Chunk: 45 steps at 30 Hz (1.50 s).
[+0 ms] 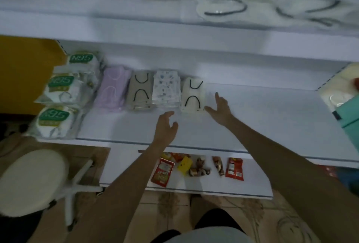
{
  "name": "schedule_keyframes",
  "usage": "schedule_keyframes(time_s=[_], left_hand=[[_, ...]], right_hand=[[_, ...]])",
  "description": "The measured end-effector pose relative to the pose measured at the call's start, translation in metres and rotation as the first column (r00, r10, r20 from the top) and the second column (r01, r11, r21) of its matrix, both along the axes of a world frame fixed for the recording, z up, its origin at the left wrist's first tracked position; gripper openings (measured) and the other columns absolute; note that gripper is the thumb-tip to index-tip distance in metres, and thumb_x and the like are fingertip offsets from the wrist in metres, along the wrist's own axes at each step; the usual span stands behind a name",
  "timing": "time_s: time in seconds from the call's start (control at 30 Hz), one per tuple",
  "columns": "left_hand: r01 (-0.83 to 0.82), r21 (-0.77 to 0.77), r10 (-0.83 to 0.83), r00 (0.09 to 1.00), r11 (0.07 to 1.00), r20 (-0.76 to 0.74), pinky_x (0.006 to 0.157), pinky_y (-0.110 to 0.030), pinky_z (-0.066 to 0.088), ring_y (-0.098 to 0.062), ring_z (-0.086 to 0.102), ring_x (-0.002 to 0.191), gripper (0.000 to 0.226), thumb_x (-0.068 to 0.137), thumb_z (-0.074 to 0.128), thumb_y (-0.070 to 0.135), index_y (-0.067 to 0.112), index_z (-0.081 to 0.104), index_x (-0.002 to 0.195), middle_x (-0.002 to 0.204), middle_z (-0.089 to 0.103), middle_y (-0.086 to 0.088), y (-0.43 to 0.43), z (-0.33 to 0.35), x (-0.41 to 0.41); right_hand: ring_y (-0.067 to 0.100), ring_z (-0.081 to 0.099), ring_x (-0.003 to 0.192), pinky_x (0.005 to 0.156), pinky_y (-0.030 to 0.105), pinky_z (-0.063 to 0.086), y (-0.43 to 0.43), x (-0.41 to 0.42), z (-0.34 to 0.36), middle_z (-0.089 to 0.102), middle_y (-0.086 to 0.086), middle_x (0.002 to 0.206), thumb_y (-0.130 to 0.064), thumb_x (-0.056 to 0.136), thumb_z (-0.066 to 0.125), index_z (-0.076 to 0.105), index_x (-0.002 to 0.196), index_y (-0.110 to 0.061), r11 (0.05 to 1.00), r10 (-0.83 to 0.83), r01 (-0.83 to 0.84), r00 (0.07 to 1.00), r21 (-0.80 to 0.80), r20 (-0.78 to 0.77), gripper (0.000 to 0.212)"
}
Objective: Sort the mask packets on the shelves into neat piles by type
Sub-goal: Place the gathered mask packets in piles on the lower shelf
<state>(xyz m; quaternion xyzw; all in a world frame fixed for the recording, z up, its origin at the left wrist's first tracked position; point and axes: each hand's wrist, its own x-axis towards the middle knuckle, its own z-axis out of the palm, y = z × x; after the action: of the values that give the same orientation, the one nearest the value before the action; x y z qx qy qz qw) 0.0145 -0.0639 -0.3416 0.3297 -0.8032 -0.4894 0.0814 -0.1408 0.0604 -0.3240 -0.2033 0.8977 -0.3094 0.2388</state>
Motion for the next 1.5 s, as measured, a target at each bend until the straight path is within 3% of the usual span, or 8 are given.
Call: schedule_keyframes(time_s=[0.17,0.3,0.43,0.67,0.87,1.03,1.2,1.5], left_hand=[[0.193,-0.232,-0.24,0.951,0.954,-0.197,0.087,-0.006,0.028,-0.023,0.05,0.116,0.035,0.094,0.049,0.005,0.003,0.049,0.129,0.127,0.053,-0.013,0.008,0.074,0.031],[0.279,-0.385,-0.414,0.847,0.88,-0.333,0.085,0.005,0.027,-0.006,0.049,0.108,0.029,0.094,0.05,0.01,0.009,0.056,0.123,0.12,0.057,-0.001,0.021,0.138,0.051],[0.273,-0.514,-0.519,0.74,0.813,-0.428,0.088,0.001,0.032,0.003,0.05,0.102,0.029,0.092,0.05,0.02,0.012,0.06,0.118,0.112,0.059,0.007,0.034,0.191,0.073],[0.182,-0.621,-0.59,0.589,0.762,-0.552,0.087,-0.009,0.044,0.013,0.054,0.095,0.029,0.09,0.048,0.019,0.012,0.061,0.116,0.109,0.059,0.011,0.053,0.291,0.05],[0.112,-0.694,-0.511,0.761,0.711,-0.401,0.081,-0.012,0.039,-0.022,0.059,0.102,0.026,0.09,0.054,0.005,0.003,0.059,0.115,0.116,0.061,-0.012,0.041,0.321,-0.036],[0.182,-0.727,-0.384,0.916,0.662,-0.12,0.087,-0.018,0.034,-0.022,0.054,0.112,0.033,0.091,0.057,0.018,0.009,0.056,0.122,0.126,0.056,-0.01,0.033,0.315,-0.084],[0.149,-0.749,-0.336,0.936,0.646,-0.103,0.087,-0.023,0.035,-0.022,0.052,0.11,0.033,0.092,0.055,0.02,0.011,0.055,0.123,0.122,0.057,-0.008,0.059,0.317,-0.109],[0.102,-0.637,-0.24,0.961,0.764,-0.134,0.065,-0.025,0.042,-0.019,0.061,0.083,0.024,0.091,0.055,0.032,0.016,0.055,0.11,0.091,0.061,-0.002,0.101,0.333,-0.138]], right_hand=[[0.018,0.039,0.128,0.093,0.012,0.027,0.046,0.066,0.087,0.032,0.005,0.146,-0.021,0.095,0.05,0.022,0.147,-0.02,0.955,0.257,-0.275,0.953,-0.11,-0.158,0.059],[0.004,0.051,0.109,0.091,0.013,0.035,0.07,0.11,0.166,0.054,-0.009,0.124,-0.022,0.095,0.05,0.047,0.129,-0.031,0.899,0.351,-0.406,0.892,-0.162,-0.286,0.036],[-0.006,0.059,0.1,0.09,0.009,0.044,0.096,0.14,0.238,0.062,-0.021,0.105,-0.022,0.095,0.05,0.054,0.111,-0.039,0.862,0.326,-0.44,0.861,-0.252,-0.39,0.024],[0.006,0.064,0.084,0.079,0.018,0.05,0.125,0.1,0.319,0.067,0.0,0.097,-0.014,0.095,0.05,0.061,0.107,-0.024,0.821,0.094,-0.359,0.851,-0.443,-0.517,0.019],[0.014,0.054,0.097,0.079,0.024,0.04,0.14,-0.001,0.334,0.06,0.004,0.108,-0.02,0.092,0.054,0.059,0.115,-0.021,0.953,-0.02,-0.145,0.844,-0.265,-0.536,0.023],[0.022,0.053,0.113,0.086,0.025,0.037,0.15,-0.064,0.334,0.054,0.01,0.129,-0.032,0.09,0.059,0.048,0.131,-0.017,0.997,0.045,-0.072,0.853,-0.032,-0.52,0.045],[0.022,0.039,0.132,0.105,0.032,0.029,0.137,-0.082,0.33,0.038,0.004,0.146,-0.054,0.077,0.066,0.028,0.144,-0.019,0.962,0.244,-0.168,0.881,0.214,-0.405,0.085],[0.02,0.049,0.1,0.075,0.022,0.036,0.141,-0.112,0.32,0.048,0.011,0.129,-0.006,0.089,0.055,0.037,0.139,-0.02,0.945,0.041,-0.209,0.838,-0.251,-0.545,0.054]])
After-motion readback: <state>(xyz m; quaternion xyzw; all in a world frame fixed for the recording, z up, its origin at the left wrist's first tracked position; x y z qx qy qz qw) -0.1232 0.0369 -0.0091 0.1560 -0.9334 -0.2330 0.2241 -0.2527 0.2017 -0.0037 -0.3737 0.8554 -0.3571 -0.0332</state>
